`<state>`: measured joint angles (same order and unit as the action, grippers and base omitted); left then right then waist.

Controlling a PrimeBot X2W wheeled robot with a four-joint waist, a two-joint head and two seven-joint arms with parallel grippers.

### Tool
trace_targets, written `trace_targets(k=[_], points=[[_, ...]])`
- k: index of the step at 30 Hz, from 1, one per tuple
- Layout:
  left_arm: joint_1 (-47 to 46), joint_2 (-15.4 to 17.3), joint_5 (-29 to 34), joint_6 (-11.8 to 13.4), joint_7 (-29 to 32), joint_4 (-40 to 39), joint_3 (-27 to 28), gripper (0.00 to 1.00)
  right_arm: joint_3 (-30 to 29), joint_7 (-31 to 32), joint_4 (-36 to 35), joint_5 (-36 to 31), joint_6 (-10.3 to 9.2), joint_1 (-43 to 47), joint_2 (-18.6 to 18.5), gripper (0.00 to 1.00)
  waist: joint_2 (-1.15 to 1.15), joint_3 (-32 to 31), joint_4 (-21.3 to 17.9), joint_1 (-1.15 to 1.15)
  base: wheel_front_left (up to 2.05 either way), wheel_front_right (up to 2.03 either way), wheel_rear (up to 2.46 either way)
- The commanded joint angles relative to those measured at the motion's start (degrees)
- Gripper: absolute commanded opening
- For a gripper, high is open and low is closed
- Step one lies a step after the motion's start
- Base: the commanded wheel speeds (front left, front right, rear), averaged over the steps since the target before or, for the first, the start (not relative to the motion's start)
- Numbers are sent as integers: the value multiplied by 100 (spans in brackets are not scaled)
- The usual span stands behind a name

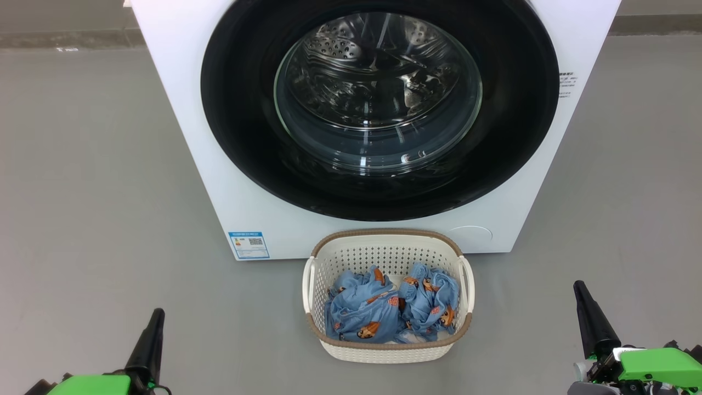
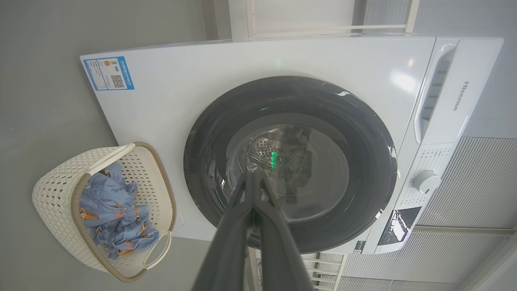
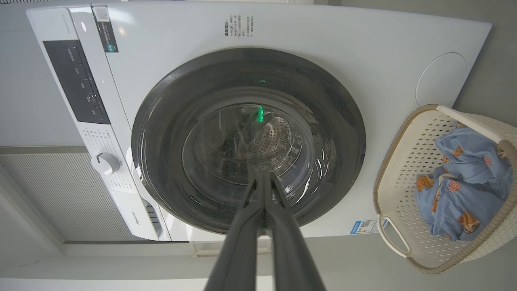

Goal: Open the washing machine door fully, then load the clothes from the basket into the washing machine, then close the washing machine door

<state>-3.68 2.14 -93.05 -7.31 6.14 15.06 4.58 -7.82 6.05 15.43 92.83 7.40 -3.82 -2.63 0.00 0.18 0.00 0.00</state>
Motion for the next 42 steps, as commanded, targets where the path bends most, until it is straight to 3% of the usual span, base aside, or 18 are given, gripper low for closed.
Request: trace_targets(k=[1,13,14,22,26,30,42], points=[[-251,74,92,-18,38,-102,198,0,128,46,-141,-68,9,-237,-25,0,0,0,0,0,0,0,0],[-251,74,91,-18,38,-102,198,0,128,45,-141,-68,9,-236,-25,0,0,0,0,0,0,0,0],[7,-3,-4,0,-2,16,-7,100,1,-2,20,1,0,5,2,100,0,0,0,0,0,0,0],[281,-147,17,1,-41,305,-57,100,46,-49,356,-4,0,235,88,100,0,12,2,1,0,0,0],[293,-121,58,0,-105,258,-81,100,110,-113,335,-37,0,238,78,100,0,-7,10,13,0,0,0],[310,-82,128,-1,-180,210,-115,100,177,-184,321,-103,1,240,56,100,0,-1,17,2,0,0,0],[318,26,555,-2,-387,45,-179,100,378,-391,288,-488,2,159,-24,100,0,-2,42,0,0,0,0]])
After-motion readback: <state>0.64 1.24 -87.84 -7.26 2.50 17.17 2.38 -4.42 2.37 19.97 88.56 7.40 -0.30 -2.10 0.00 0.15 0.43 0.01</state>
